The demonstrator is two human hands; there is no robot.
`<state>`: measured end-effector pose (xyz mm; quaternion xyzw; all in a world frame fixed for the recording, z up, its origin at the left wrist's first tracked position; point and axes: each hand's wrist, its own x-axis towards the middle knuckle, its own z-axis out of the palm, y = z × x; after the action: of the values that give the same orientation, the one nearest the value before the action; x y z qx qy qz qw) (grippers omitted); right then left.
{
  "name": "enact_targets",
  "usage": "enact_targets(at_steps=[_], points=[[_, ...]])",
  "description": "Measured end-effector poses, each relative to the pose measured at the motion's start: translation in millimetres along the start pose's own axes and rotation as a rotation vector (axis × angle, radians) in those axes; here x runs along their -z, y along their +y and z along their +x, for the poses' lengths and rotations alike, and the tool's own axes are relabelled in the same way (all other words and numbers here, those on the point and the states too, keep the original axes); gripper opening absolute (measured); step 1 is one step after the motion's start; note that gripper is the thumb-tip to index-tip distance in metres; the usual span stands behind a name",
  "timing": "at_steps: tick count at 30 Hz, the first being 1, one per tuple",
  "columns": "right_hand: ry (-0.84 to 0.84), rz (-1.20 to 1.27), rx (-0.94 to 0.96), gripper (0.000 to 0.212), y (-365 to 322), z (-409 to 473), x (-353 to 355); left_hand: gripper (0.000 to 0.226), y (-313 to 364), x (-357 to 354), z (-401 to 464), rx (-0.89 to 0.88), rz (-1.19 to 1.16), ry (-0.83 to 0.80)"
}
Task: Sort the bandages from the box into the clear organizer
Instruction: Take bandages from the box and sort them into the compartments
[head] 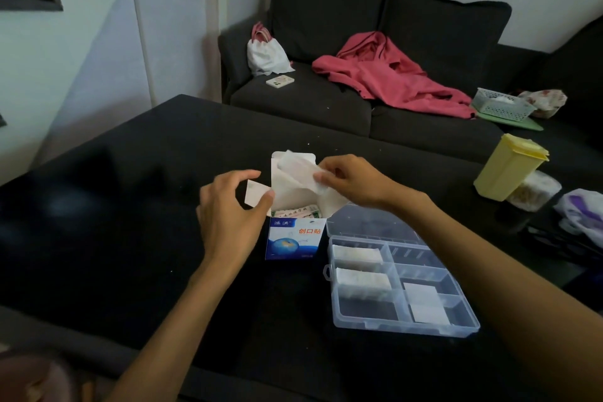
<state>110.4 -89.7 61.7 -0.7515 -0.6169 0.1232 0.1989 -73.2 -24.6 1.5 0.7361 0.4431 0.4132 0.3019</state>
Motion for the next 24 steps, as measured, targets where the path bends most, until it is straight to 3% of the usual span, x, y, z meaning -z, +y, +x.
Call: enact_targets(at_steps=[2, 4, 6, 9, 11, 13, 15, 21, 24], points=[[-0.001, 0.164, -0.050, 0.024, -4.8, -9.4, 5.2, 0.023, 7.1, 3.5, -3.7, -0.068, -0.073, 0.056], [-0.012, 0.337, -0.062, 0.021, -9.6, -27.6, 9.5, 0.022, 16.8, 4.7, -8.5, -0.047, -0.220, -0.002], [-0.014, 0.486, -0.076, 0.019, -9.0, -54.3, 10.6, 0.035, 28.5, 2.0, -16.1, 0.038, -0.364, -0.174], [-0.108, 0.685, -0.177, 0.023, 5.7, -98.9, 7.2, 0.048, 43.5, -3.8, -28.9, 0.168, -0.405, -0.585], [-0.250, 0.701, -0.257, 0.026, 17.5, -121.4, -0.1, 0.044, 49.7, -9.5, -37.9, 0.256, -0.448, -0.840], [-0.335, 0.650, -0.318, 0.021, 27.0, -134.6, -10.5, 0.026, 49.6, -17.3, -46.4, 0.270, -0.438, -0.954], [-0.321, 0.639, -0.364, 0.019, 32.5, -141.4, -19.1, 0.016, 46.8, -24.8, -53.2, 0.270, -0.430, -0.976], [-0.002, 0.743, -0.510, 0.014, 38.6, -141.0, -32.1, 0.021, 40.4, -37.8, -60.5, 0.315, -0.509, -0.847], [0.067, 0.788, -0.572, 0.017, 40.5, -140.1, -34.9, 0.022, 40.4, -42.7, -62.5, 0.294, -0.532, -0.805]])
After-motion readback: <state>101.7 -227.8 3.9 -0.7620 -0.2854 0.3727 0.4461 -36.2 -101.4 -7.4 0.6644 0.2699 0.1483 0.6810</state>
